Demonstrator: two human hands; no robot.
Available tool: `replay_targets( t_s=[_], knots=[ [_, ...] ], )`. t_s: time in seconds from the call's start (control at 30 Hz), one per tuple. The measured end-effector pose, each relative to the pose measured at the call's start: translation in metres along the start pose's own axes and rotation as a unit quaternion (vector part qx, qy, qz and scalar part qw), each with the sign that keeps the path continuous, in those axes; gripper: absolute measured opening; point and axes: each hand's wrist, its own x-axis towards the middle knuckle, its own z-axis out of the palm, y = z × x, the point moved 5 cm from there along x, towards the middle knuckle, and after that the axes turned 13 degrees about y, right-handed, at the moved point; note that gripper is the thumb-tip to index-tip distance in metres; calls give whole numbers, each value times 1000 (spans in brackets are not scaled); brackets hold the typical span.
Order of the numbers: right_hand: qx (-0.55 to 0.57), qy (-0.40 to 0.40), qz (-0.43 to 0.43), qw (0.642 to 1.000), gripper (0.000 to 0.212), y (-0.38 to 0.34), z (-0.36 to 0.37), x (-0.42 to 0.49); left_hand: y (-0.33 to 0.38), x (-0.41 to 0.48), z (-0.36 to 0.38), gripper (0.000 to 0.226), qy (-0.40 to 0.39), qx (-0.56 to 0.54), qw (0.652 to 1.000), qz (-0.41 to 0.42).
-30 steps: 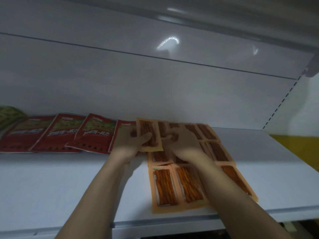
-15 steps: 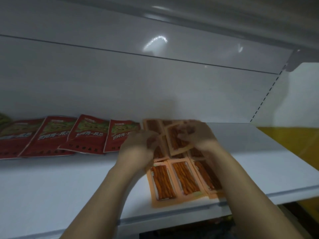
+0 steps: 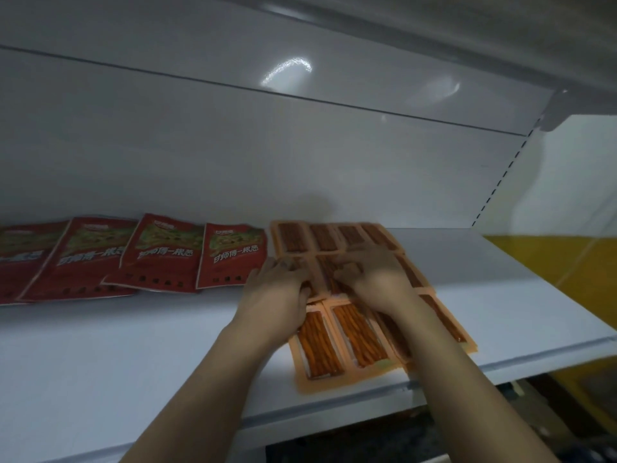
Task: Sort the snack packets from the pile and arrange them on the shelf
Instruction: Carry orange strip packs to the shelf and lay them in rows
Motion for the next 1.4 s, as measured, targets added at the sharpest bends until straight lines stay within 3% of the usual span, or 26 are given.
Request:
replay_targets(
  t_s=[0.13,0.3,0.5,0.67,0.93,1.2,1.4],
  knots=[
    [-11,-14,0,1000,41,5,16,-9,3,1,-1,34,-4,11,1000,0],
    [-20,44,-14,999,67,1,3,-13,4,0,-8,35,-11,16,1000,2],
    [-1,65,-44,997,68,-29,-29,-19,9,-8,-38,30,28,59,998,-21],
    [42,37,-99,993,69,-55,-39,-23,6,-34,-79,41,58,118,989,-66],
    [123,1,-202,972,75,-127,-52,-41,1,-113,-162,57,104,216,953,-185],
    [212,-36,-335,917,79,-230,-50,-100,-2,-236,-236,58,130,289,891,-326],
    [240,-63,-399,883,81,-309,-53,-143,-13,-308,-291,59,158,320,852,-383]
  ],
)
